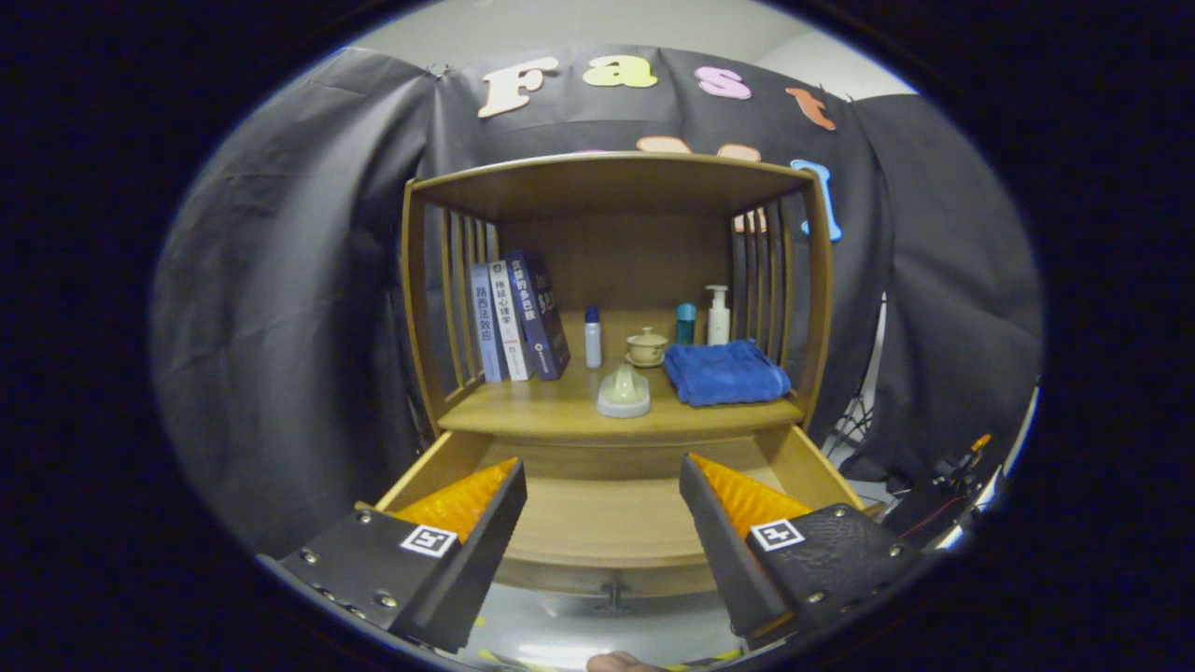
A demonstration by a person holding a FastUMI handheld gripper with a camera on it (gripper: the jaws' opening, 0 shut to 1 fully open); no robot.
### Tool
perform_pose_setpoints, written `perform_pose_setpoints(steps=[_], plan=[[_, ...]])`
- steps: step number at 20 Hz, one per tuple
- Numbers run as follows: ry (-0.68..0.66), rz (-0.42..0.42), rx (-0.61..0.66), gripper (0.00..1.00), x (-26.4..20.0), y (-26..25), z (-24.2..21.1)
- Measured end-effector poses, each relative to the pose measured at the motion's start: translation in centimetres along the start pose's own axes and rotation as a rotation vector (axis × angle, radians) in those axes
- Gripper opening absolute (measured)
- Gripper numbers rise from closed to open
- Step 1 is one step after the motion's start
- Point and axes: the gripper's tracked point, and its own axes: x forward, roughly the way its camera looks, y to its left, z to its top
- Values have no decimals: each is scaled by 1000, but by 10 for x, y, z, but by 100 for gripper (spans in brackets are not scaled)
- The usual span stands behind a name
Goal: Pull open the drawer, take out the items inside it, and place them on the countertop above the cabinet.
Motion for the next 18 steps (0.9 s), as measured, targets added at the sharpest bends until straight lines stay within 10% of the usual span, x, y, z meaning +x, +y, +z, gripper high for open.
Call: perform_pose_setpoints(steps=[18], plan=[[-71, 31, -31, 99, -42, 5, -131]])
